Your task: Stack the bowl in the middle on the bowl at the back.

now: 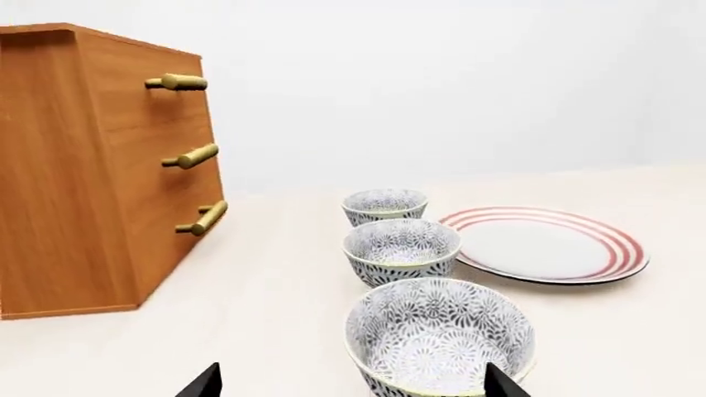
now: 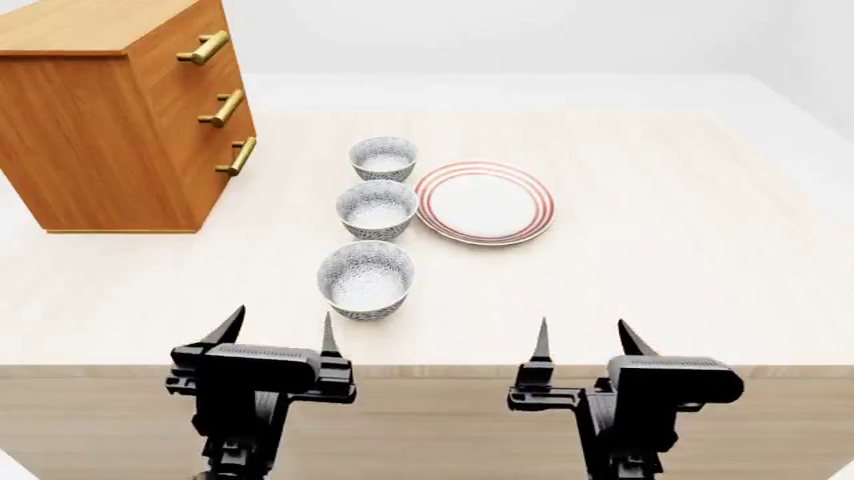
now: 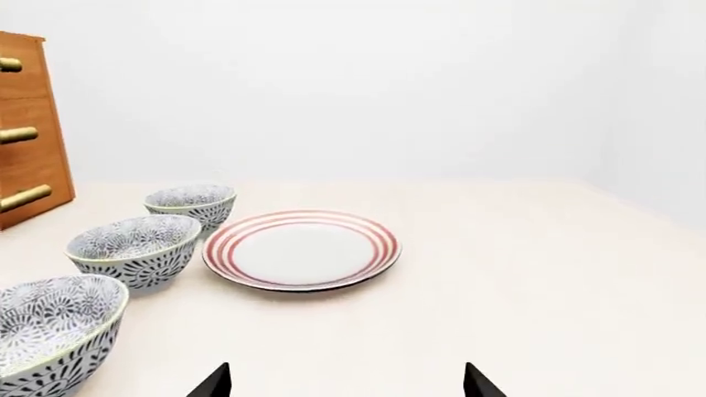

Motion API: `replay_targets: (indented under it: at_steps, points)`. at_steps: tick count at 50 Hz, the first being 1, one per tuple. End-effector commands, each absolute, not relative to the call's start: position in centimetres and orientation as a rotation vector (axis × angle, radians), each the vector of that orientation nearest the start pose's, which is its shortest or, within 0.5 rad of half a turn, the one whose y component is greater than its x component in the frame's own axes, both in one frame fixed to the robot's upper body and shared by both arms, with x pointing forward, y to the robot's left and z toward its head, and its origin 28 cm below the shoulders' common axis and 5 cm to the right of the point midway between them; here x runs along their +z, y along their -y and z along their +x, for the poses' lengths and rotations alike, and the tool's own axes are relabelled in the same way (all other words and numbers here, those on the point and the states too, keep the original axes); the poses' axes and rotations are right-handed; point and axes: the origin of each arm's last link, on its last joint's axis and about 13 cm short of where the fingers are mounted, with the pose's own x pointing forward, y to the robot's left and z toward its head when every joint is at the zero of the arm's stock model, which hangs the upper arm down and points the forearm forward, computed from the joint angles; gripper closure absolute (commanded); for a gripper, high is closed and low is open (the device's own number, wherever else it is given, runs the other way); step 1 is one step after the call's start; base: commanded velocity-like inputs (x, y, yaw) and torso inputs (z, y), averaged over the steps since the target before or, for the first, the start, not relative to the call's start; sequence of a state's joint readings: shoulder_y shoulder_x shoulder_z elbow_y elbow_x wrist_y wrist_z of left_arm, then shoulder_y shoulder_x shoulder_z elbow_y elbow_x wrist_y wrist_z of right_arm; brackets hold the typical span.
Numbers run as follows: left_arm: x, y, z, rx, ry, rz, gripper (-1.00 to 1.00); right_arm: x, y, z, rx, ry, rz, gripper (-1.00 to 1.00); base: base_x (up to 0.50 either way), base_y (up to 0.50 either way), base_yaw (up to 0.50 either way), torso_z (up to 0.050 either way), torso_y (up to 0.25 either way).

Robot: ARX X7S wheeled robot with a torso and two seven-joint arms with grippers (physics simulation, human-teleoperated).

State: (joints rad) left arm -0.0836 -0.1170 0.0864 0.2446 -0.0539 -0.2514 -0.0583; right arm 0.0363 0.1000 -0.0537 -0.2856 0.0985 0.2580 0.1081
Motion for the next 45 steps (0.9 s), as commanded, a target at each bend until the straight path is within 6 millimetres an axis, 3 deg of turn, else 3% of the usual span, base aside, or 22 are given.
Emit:
replay_targets:
  at_steps: [1, 20, 39, 45]
  points:
    - [10.0, -21.6, 23.7, -0.092, 0.166, 0.126, -1.00, 9.9, 11.1, 22.4, -0.022, 0.084, -0.021, -1.00, 0.00, 0.00, 0.00, 0.000, 0.000]
    - [17.4, -22.5, 26.9, -0.188, 0.127, 0.124, -1.00, 16.8, 12.2, 25.5, 0.008, 0.104, -0.009, -1.00, 0.00, 0.00, 0.00, 0.000, 0.000]
    - [24.4, -22.8, 30.7, -0.160, 0.163, 0.076, -1.00, 22.1, 13.0, 27.6, 0.045, 0.091, -0.062, -1.00, 0.01, 0.00, 0.00, 0.000, 0.000]
    - [25.4, -22.9, 30.9, -0.172, 0.120, 0.079, -1.00, 23.1, 13.3, 27.7, 0.052, 0.117, -0.092, -1.00, 0.26, 0.00, 0.00, 0.000, 0.000]
